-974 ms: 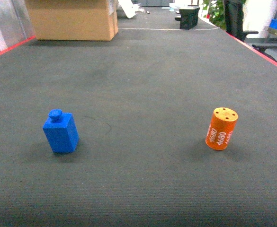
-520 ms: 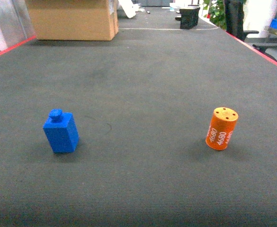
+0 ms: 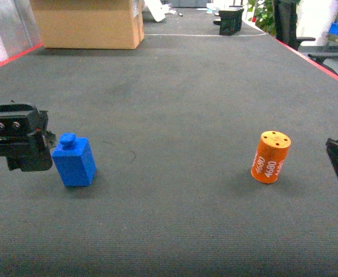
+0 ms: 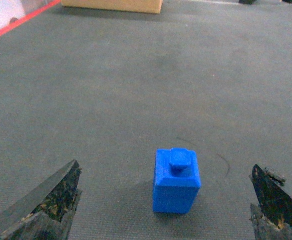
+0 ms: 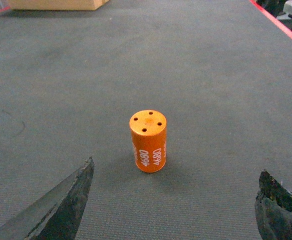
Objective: Sort blue parts and orange caps into right shelf containers
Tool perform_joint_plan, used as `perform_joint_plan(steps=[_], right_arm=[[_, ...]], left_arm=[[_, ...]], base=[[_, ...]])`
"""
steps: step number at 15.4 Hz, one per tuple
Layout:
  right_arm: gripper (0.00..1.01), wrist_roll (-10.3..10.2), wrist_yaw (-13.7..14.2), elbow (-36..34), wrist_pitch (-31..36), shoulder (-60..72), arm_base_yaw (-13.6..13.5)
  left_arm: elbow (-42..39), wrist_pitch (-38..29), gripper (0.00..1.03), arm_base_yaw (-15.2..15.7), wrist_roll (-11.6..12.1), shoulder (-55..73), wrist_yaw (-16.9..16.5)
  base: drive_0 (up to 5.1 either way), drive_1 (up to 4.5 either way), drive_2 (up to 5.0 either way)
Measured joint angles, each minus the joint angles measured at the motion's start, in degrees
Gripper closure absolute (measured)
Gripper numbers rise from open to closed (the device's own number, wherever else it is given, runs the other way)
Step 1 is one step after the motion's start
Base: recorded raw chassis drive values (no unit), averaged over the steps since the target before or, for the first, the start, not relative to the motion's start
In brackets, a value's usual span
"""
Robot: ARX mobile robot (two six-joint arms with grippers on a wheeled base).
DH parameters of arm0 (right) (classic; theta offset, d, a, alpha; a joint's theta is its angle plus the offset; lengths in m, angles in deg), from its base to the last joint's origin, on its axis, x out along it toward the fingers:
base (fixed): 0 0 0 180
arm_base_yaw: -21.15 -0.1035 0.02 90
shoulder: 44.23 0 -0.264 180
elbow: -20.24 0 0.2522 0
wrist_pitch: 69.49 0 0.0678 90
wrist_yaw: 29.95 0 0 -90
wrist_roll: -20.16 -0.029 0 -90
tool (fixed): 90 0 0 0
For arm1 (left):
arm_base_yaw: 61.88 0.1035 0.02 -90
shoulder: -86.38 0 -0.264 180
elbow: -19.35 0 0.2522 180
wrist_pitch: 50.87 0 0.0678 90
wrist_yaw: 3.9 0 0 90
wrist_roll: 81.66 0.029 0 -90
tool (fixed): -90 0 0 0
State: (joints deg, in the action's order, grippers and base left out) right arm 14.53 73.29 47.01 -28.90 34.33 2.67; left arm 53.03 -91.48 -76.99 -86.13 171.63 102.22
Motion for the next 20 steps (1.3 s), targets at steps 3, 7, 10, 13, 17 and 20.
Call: perform_joint_plan(steps=[3, 7, 10, 13, 17, 20], right_arm=[[0.03, 0.0, 0.2, 3.3, 2.7, 9.9, -1.5], [0.03, -0.2, 0.2, 9.1, 4.5, 21.5, -1.4], [0.03, -0.2, 0.4, 13.3, 4.6, 26.9, -0.9], [0.03, -0.2, 0.5, 17.6, 3.5, 30.8, -0.2], [0.03, -2.2, 0.0, 22.6, 1.4, 35.2, 0.6], [0.03, -2.6, 0.1, 25.4, 0.2, 37.4, 0.9]], left_arm=[[1.7, -2.4, 0.05, -0.1, -0.1, 7.6, -1.5], [4.1, -5.6, 0.05, -0.3, -1.2, 17.0, -2.4], [6.8, -6.1, 0.05, 0.7, -1.2, 21.6, -3.3], [8.4, -5.9, 0.05, 1.1, -1.2, 24.1, -3.7], [10.5, -5.7, 0.05, 1.0, -1.5, 26.6, -4.4], [11.8, -5.2, 0.05, 1.5, -1.3, 28.2, -5.0]], base=[[0.0, 0.0, 0.0], [0.0, 0.0, 0.0], [0.0, 0.0, 0.0], [0.0, 0.0, 0.0], [0.0, 0.0, 0.0], [0.0, 0.0, 0.0]])
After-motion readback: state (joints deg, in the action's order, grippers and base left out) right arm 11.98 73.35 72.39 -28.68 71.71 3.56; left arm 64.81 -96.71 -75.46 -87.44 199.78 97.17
